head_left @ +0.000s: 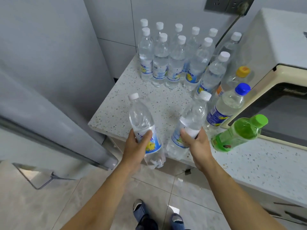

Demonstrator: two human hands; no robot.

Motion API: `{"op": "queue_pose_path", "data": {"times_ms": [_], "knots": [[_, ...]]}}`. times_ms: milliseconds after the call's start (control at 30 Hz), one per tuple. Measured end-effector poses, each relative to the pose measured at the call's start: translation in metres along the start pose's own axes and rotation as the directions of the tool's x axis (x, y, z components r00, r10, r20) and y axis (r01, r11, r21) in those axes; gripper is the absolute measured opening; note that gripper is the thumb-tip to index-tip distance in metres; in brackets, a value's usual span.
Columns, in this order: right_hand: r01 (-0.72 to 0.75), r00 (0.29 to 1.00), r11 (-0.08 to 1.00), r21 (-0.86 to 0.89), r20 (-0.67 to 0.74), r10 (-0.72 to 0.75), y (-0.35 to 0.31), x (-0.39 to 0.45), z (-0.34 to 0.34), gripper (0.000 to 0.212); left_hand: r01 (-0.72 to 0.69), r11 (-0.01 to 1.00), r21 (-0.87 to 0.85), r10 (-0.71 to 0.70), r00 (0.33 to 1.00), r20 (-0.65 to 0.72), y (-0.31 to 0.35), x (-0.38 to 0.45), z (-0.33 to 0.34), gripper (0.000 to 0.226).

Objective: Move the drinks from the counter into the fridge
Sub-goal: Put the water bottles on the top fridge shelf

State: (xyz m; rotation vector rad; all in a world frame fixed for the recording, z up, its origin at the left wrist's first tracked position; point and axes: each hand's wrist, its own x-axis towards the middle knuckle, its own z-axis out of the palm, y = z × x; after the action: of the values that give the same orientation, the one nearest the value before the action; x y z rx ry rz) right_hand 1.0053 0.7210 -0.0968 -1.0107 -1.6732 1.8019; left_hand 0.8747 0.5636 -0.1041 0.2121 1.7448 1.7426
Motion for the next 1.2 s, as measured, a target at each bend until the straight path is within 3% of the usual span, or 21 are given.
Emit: {"op": "queue_pose_path", "data": {"times_ms": [167,267,433,633,900,1200], "knots": [[-0.311,0.939,0.902,0.300,0.240,0.245,0.006,-0.033,-0.008,0.056,0.237,0.932,-0.274,-0.245,0.970,0.004,-0.012,-0.054,-0.018,0.055],[-0.486,0.857,0.804,0.341,0.368,0.362,0.020,-0.053,-0.015,0.045,0.247,0.901,-0.357,-0.274,0.961,-0.029,-0.025,-0.087,-0.018,0.058],[-0.607,0.769,0.731,0.311,0.464,0.441,0.043,-0.080,-0.020,0.061,0.244,0.853,-0.461,-0.351,0.923,-0.161,-0.053,-0.139,-0.015,0.065],[-0.697,0.624,0.711,0.094,0.567,0.537,0.066,-0.113,0.003,0.070,0.191,0.783,-0.591,-0.444,0.837,-0.318,-0.088,-0.212,-0.035,0.066],[-0.651,0.399,0.706,-0.278,0.665,0.631,0.081,-0.173,0.070,0.065,-0.019,0.707,-0.707,-0.481,0.721,-0.500,-0.104,-0.290,-0.080,0.064],[-0.405,0.251,0.744,-0.532,0.718,0.649,0.080,-0.245,0.178,0.076,-0.180,0.653,-0.736,-0.498,0.630,-0.596,-0.117,-0.355,-0.163,0.062]]}}
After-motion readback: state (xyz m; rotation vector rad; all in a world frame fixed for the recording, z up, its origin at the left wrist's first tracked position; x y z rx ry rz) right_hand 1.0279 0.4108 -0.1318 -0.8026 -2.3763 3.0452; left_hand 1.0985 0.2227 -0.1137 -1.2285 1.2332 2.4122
